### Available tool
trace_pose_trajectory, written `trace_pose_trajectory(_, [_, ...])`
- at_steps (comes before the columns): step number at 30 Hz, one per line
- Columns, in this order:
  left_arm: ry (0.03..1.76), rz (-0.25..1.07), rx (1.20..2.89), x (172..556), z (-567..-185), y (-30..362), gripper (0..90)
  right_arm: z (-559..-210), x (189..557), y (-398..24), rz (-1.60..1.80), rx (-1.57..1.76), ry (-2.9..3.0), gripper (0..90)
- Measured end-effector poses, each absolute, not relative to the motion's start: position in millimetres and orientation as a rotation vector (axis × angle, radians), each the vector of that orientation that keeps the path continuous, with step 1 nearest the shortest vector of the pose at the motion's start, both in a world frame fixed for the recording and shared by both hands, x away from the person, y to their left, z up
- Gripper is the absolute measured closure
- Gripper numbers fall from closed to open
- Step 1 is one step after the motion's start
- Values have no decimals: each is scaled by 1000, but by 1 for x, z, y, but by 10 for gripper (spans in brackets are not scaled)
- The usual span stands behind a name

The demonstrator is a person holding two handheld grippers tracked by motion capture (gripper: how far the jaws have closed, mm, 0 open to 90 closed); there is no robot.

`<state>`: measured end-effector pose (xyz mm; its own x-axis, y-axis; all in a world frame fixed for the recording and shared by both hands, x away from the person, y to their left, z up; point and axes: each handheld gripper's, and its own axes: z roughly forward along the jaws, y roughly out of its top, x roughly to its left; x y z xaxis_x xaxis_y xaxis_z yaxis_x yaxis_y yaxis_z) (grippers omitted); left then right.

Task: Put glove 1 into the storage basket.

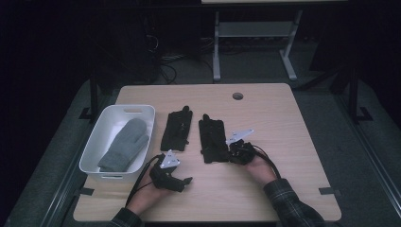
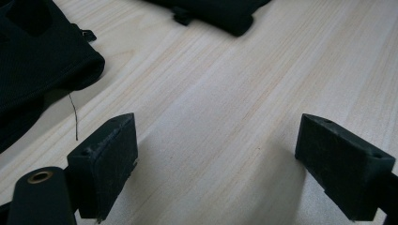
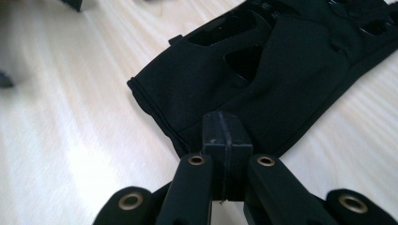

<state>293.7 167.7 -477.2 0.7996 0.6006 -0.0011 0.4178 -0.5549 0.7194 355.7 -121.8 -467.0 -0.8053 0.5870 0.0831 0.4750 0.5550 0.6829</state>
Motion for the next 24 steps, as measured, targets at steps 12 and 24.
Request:
trace_pose_trajectory(12, [745,317,2235,294,-478,168,123,-464,313,-153,1073,922,2686,900])
trace_pose_trajectory(24, [744,315,2237,294,-477,168,123,-453,312,-158,1119,862,2630,900])
